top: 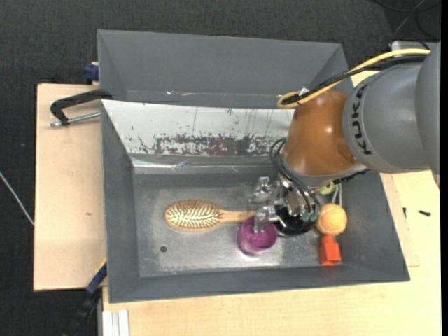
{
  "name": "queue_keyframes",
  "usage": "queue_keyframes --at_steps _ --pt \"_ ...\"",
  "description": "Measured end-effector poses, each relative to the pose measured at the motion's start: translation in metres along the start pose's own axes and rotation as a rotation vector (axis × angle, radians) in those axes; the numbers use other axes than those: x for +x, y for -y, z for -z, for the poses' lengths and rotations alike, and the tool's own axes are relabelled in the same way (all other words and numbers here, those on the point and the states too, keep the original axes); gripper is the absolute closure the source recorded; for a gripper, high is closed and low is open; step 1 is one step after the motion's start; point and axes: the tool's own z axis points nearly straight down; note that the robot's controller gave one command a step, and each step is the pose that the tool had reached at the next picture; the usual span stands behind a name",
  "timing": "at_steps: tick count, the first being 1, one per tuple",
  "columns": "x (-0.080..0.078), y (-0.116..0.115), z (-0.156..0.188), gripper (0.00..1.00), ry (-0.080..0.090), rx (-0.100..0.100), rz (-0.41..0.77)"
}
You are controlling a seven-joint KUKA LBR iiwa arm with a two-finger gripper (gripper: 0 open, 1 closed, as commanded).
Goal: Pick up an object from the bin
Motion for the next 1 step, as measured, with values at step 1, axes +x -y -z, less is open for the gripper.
queue_keyframes --at_steps 1 --pt "0.0 0.0 0.0 1.0 0.0 0.0 0.0"
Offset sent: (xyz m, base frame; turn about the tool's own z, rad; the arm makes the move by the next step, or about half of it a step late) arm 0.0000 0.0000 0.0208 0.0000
